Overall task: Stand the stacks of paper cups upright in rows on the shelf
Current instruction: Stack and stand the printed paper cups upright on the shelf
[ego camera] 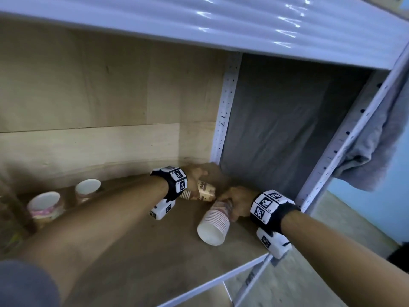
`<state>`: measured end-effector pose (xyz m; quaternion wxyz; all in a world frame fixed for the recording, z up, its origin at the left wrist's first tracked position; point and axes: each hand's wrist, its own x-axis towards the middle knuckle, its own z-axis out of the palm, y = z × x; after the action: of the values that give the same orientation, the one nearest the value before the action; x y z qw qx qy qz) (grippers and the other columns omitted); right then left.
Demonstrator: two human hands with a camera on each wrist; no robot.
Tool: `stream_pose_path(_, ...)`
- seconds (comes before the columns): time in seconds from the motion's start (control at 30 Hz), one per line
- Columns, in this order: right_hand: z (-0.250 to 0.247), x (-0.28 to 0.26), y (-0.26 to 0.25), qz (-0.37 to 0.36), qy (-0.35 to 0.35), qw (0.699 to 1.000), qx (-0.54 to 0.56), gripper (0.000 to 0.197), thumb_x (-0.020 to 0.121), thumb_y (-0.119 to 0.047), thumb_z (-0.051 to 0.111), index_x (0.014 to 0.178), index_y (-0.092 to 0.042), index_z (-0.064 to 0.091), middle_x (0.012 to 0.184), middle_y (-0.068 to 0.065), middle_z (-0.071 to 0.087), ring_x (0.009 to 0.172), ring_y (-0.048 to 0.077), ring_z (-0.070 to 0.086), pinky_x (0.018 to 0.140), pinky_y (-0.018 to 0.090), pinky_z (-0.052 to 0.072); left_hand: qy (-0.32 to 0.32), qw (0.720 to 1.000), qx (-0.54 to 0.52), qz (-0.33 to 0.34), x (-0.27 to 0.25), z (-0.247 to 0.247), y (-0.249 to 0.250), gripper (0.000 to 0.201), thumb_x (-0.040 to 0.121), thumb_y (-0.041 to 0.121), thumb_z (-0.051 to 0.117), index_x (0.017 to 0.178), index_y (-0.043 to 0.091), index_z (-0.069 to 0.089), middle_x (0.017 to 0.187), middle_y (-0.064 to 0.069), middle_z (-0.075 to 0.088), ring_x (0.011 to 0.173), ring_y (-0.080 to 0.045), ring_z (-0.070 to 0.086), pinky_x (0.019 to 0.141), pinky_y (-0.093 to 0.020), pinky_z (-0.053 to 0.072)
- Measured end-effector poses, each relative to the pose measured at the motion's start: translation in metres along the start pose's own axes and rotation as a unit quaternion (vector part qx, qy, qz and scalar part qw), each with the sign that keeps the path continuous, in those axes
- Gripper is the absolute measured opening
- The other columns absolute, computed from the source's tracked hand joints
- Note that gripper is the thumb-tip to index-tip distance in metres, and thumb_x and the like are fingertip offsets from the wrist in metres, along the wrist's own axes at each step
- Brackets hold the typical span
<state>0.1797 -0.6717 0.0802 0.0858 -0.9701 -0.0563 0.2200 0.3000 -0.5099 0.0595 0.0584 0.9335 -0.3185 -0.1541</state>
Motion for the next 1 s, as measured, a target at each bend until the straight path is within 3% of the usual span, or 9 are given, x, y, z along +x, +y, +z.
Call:
stream_pose_path(0.07,0.003,0.0,0.001,-0.004,0.0,1.0,0.019,0.053,0.063,-0.01,0.081,0.115,-0.017,0.07,0.105,0.002,0.072,0.098,0.018,0.067,0.089,0.034,0.054,0.001,1.0,0.003,0.0,0.003,0.003,-0.001,0.09,0.073,0.021,0.084,0.149,0.018,0.037,0.149,-0.002,0.042,0.133,-0.021,0.043,0.097,-0.021,0.036)
stream_pose_path(0.17,0.005,0.003,0.002,-0.01,0.008,0.999,0.032,0.052,0.066,-0.019,0.084,0.115,-0.014,0.067,0.108,0.004,0.07,0.1,0.021,0.065,0.087,0.031,0.052,0.008,1.0,0.022,0.012,0.005,0.006,-0.002,0.072,0.068,0.028,0.085,0.132,0.019,0.053,0.126,-0.001,0.058,0.114,-0.022,0.056,0.08,-0.021,0.037)
stream_pose_path(0.37,0.011,0.008,0.004,0.001,0.018,0.998,0.054,0.07,0.067,-0.031,0.086,0.128,-0.019,0.056,0.114,-0.004,0.059,0.099,0.012,0.054,0.079,0.023,0.039,-0.01,1.0,0.018,0.014,0.005,0.003,-0.004,0.071,0.067,0.028,0.085,0.129,0.02,0.053,0.123,0.001,0.056,0.108,-0.022,0.055,0.079,-0.025,0.04)
stream_pose_path(0.5,0.016,0.014,0.002,0.01,0.014,0.999,0.046,0.078,0.065,-0.025,0.087,0.135,-0.017,0.052,0.126,0.001,0.06,0.113,0.02,0.058,0.088,0.025,0.044,-0.014,1.0,0.024,0.013,0.005,0.004,-0.007,0.067,0.067,0.026,0.085,0.125,0.021,0.054,0.119,-0.001,0.056,0.101,-0.02,0.054,0.078,-0.027,0.043)
stream_pose_path(0.63,0.02,0.018,0.001,0.015,-0.003,0.999,0.042,0.079,0.067,-0.022,0.087,0.137,-0.015,0.051,0.13,0.002,0.06,0.119,0.022,0.057,0.086,0.02,0.04,-0.015,1.0,0.013,0.009,0.002,0.004,-0.009,0.066,0.066,0.022,0.085,0.125,0.023,0.053,0.115,0.0,0.059,0.102,-0.021,0.057,0.084,-0.031,0.048)
stream_pose_path(0.83,0.019,0.016,0.0,0.011,-0.006,0.999,0.033,0.065,0.067,-0.018,0.086,0.126,-0.011,0.059,0.122,0.004,0.064,0.109,0.019,0.061,0.08,0.02,0.043,-0.004,1.0,-0.004,0.004,-0.001,0.004,-0.008,0.064,0.064,0.019,0.084,0.121,0.021,0.054,0.112,-0.001,0.06,0.098,-0.02,0.058,0.083,-0.031,0.05)
stream_pose_path(1.0,0.01,0.008,0.0,0.01,0.009,1.0,0.026,0.061,0.065,-0.022,0.086,0.12,-0.011,0.061,0.111,0.002,0.066,0.088,0.011,0.056,0.068,0.018,0.043,0.004,0.999,-0.049,-0.004,-0.01,-0.004,-0.008,0.066,0.064,0.015,0.084,0.12,0.019,0.05,0.106,0.0,0.061,0.093,-0.019,0.06,0.071,-0.027,0.047)
